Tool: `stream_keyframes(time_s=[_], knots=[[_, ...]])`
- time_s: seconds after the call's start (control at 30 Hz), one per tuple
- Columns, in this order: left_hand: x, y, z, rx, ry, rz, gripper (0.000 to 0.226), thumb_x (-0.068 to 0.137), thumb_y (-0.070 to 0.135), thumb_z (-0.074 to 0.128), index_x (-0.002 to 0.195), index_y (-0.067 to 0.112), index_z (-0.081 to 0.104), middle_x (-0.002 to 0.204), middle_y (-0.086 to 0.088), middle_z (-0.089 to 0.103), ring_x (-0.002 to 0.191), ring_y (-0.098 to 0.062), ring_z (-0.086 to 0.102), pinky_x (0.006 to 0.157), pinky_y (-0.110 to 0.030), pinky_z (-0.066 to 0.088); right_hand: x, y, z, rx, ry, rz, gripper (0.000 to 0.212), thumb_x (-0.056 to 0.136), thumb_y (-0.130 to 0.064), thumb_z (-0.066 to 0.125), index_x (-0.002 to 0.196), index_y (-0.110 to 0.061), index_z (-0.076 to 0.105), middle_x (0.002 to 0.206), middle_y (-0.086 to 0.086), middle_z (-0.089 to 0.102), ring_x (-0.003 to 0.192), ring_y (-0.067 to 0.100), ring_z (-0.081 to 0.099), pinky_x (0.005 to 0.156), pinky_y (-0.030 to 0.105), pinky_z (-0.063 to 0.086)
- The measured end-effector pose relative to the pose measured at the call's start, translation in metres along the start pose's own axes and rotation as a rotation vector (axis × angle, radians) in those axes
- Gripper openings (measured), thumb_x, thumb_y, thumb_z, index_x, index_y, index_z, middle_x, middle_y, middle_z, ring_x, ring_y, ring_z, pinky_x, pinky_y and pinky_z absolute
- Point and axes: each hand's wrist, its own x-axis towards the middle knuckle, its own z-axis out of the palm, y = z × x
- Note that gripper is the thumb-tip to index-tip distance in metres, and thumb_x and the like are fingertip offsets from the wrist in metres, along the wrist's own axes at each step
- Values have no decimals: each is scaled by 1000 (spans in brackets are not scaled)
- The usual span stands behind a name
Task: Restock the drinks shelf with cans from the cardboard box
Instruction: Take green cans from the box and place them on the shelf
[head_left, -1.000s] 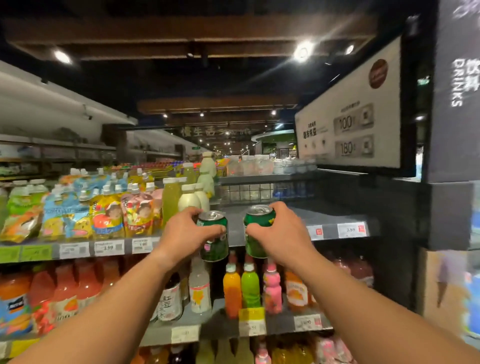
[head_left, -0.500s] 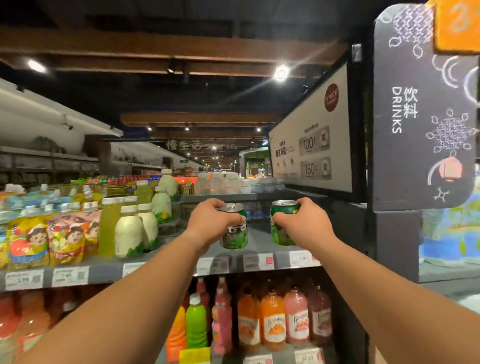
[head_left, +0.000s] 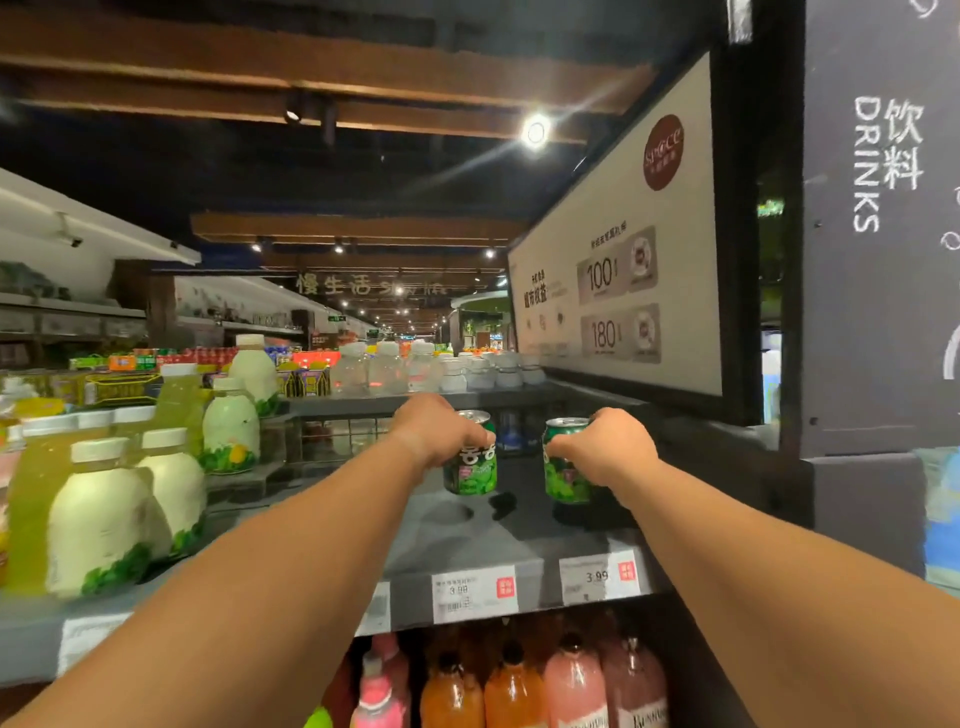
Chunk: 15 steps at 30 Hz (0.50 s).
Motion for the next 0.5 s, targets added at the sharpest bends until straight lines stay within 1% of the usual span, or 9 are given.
stream_keyframes(time_s=[0.1, 0.17, 0.23, 0.27, 0.3, 0.37, 0.4, 0.43, 0.5], knots=[[43, -12, 11, 92, -64, -5, 55, 61, 38, 94, 91, 0, 67, 93, -13, 72, 87, -29, 69, 85, -48, 61, 34, -2, 12, -1, -57, 32, 27, 83, -30, 74, 90, -11, 57, 82, 4, 61, 77, 18, 61, 73, 32, 54], [67, -17, 18, 111, -95, 0, 58, 62, 38, 94, 96, -1, 68, 95, -17, 74, 84, -30, 70, 85, -46, 61, 55, -3, 21, 34, -115, 56, 25, 87, -25, 69, 100, -4, 62, 81, 4, 59, 75, 19, 58, 66, 28, 49], [88, -22, 27, 66, -137, -19, 55, 62, 33, 94, 96, -1, 68, 96, -20, 74, 82, -30, 72, 81, -48, 62, 72, -1, 33, 74, -188, 77, 30, 91, -21, 64, 112, 1, 63, 77, 4, 54, 73, 19, 55, 58, 24, 45], [95, -23, 31, 37, -150, -33, 52, 61, 30, 95, 95, 0, 68, 95, -19, 74, 83, -31, 73, 79, -49, 63, 80, 1, 38, 63, -180, 85, 27, 91, -23, 65, 110, -2, 64, 76, 3, 53, 72, 18, 54, 57, 23, 44], [103, -25, 37, 24, -164, -38, 53, 58, 29, 96, 93, 1, 68, 93, -19, 74, 84, -32, 74, 78, -50, 63, 87, 4, 42, 24, -136, 91, 23, 89, -27, 69, 101, -8, 63, 76, 1, 52, 70, 16, 54, 56, 24, 43], [116, -30, 50, 61, -181, -21, 60, 49, 36, 96, 91, 2, 69, 89, -16, 75, 83, -33, 74, 77, -52, 63, 100, 11, 48, -43, -23, 86, 25, 83, -33, 76, 85, -13, 60, 75, 0, 54, 68, 13, 54, 58, 26, 44], [120, -30, 56, 84, -179, -16, 62, 48, 38, 95, 92, 2, 70, 88, -14, 75, 83, -32, 74, 78, -51, 63, 107, 13, 51, -50, -1, 73, 26, 81, -32, 77, 79, -14, 58, 75, 0, 56, 68, 14, 55, 61, 27, 46], [125, -32, 61, 81, -169, -16, 63, 49, 37, 95, 95, 3, 70, 90, -13, 74, 84, -32, 73, 79, -49, 63, 114, 15, 54, -59, -3, 58, 27, 80, -32, 77, 75, -15, 56, 76, 1, 57, 71, 16, 57, 65, 29, 49], [128, -27, 69, 48, -160, -19, 61, 55, 32, 96, 100, 2, 68, 95, -14, 73, 86, -31, 72, 78, -43, 62, 125, 16, 59, -69, -24, 47, 27, 79, -30, 79, 77, -16, 57, 83, 3, 61, 78, 18, 60, 73, 32, 53]])
